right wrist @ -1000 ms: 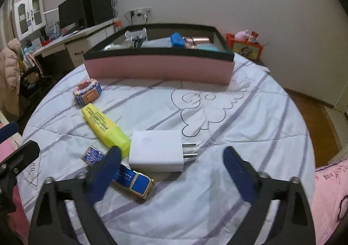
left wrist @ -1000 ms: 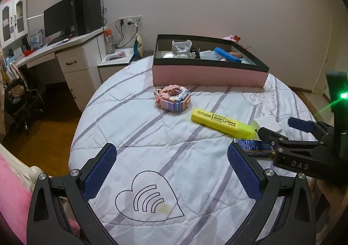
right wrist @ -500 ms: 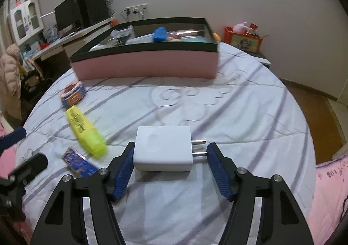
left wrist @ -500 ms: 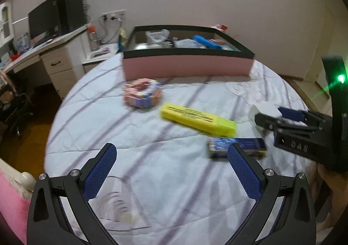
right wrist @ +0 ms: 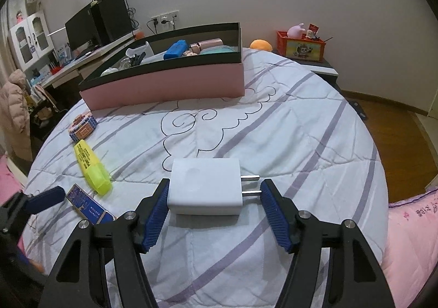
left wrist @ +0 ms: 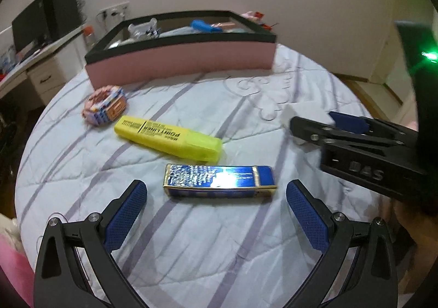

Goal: Organize rigid objects
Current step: 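Grasp the blue harmonica with the left tool while the right tool grasps the white charger, then carry the harmonica and white charger into the pink box and release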

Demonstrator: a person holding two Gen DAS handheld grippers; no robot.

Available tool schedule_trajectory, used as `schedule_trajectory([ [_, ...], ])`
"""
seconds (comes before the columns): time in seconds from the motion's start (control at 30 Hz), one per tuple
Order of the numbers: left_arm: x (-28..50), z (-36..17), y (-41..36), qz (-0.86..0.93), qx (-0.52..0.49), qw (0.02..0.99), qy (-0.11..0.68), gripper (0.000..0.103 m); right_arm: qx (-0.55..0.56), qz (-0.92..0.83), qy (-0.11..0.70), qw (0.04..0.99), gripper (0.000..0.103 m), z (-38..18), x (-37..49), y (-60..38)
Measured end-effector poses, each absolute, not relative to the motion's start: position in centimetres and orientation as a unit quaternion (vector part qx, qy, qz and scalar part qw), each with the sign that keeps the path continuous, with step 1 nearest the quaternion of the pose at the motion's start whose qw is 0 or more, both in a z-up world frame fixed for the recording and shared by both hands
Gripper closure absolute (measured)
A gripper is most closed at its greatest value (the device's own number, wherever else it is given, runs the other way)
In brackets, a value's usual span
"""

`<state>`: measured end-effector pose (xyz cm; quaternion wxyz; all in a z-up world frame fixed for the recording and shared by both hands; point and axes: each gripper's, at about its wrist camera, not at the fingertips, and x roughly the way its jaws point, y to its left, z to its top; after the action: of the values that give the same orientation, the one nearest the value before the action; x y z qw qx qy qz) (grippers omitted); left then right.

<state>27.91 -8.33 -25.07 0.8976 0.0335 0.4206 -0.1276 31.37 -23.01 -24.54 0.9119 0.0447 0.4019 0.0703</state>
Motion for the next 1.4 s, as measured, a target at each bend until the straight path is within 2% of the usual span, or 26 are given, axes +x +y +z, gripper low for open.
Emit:
schedule_trajectory([
  [0.1, 28.4, -25.4, -8.3, -0.116, 0.030, 0.897, 0.426, 0.001, 0.043, 0.073, 0.401, 0.912, 0.036, -24.6, 31.3, -23.0],
  [0.17, 28.5, -25.5, -8.4, -0.111, 0.035, 0.898, 0.425, 0.007, 0.043, 0.074, 0.401, 0.912, 0.036, -24.7, 31.3, -23.0],
  [0.23, 28.6, -25.5, -8.7, -0.110, 0.044, 0.898, 0.425, 0.019, 0.042, 0.075, 0.401, 0.912, 0.036, -24.7, 31.3, -22.9],
  [0.27, 28.6, -25.4, -8.7, -0.108, 0.046, 0.899, 0.422, 0.019, 0.042, 0.075, 0.401, 0.912, 0.036, -24.7, 31.3, -22.9],
  [1.0, 28.2, -24.7, -6.7, -0.104, 0.044, 0.902, 0.417, 0.019, 0.039, 0.070, 0.398, 0.914, 0.036, -24.6, 31.0, -22.7],
  [1.17, 27.9, -22.6, -5.2, -0.094, 0.037, 0.915, 0.391, 0.019, 0.042, 0.082, 0.383, 0.919, 0.036, -23.5, 30.1, -22.3],
  [1.4, 27.9, -18.3, -3.2, -0.069, 0.025, 0.943, 0.324, 0.020, 0.032, 0.087, 0.316, 0.944, 0.036, -19.4, 28.7, -21.1],
])
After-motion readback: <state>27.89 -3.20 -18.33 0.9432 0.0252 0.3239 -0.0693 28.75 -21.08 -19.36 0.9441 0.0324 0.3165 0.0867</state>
